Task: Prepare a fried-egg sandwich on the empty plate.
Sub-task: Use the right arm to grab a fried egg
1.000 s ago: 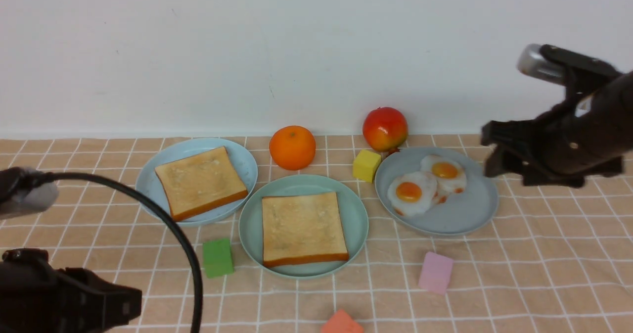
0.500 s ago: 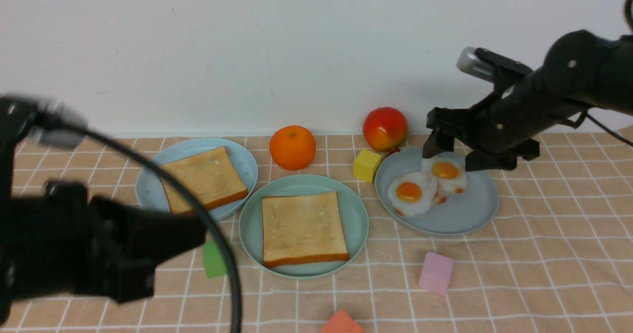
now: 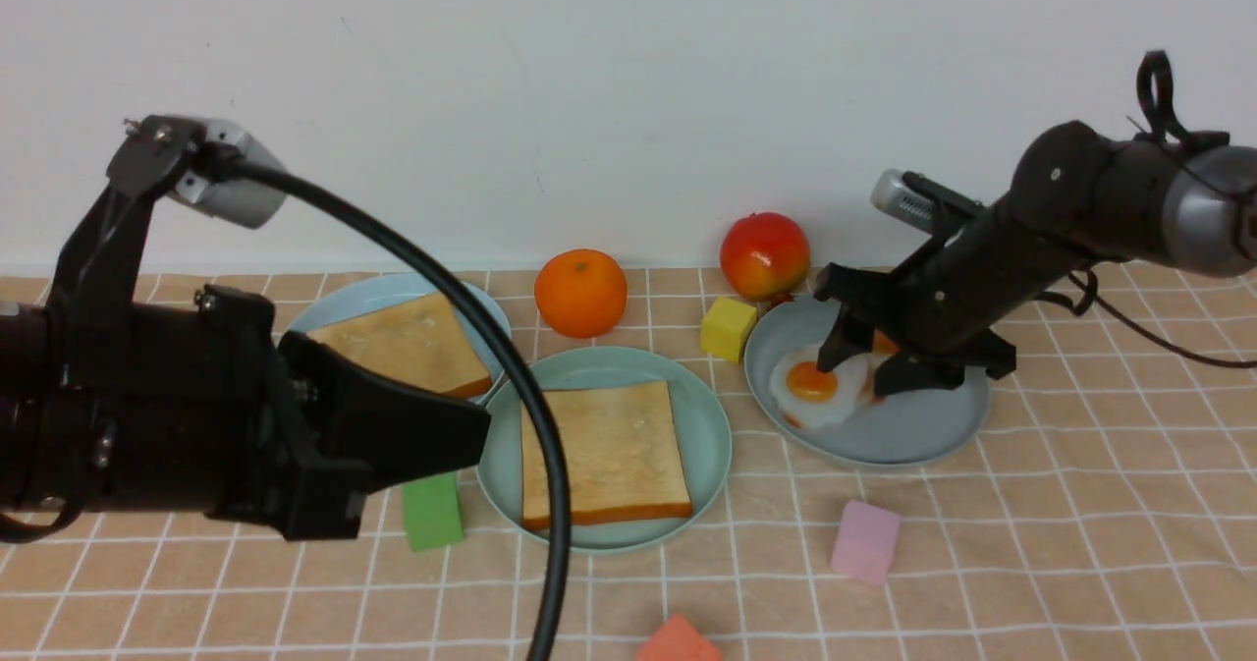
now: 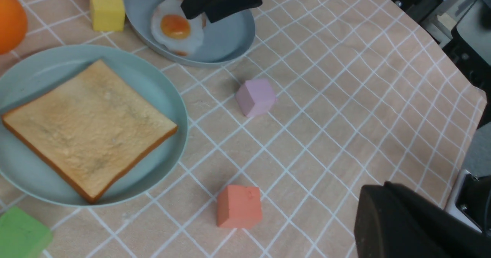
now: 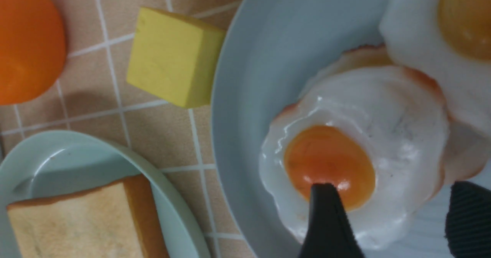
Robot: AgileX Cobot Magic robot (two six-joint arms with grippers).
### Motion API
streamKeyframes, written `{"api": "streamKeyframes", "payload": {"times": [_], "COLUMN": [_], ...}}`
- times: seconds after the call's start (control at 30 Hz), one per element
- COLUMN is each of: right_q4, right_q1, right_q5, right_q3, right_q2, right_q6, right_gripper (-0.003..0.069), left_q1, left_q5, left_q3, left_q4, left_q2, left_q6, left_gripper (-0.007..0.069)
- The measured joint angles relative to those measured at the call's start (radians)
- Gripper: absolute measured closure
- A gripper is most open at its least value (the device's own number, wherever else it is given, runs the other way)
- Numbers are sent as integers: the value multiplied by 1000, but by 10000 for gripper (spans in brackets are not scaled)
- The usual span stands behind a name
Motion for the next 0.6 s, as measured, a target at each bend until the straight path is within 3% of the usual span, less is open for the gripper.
{"api": "streamKeyframes", "payload": {"times": [0.47,0.6], "right_q4": [1,3], "right_q1": [0,-1], "right_q5": [-9,-8], "right_q3": [-6,-7], "right_q2": [50,51], "right_q6": [64,65], "right_gripper": [251,314], "left_q1": [0,0], "left_q5": [46,61], "left_q3": [-2,-3], "left_q4": [0,-3], "left_q2": [0,0], "left_q6": [0,0], "left_gripper": [638,637]}}
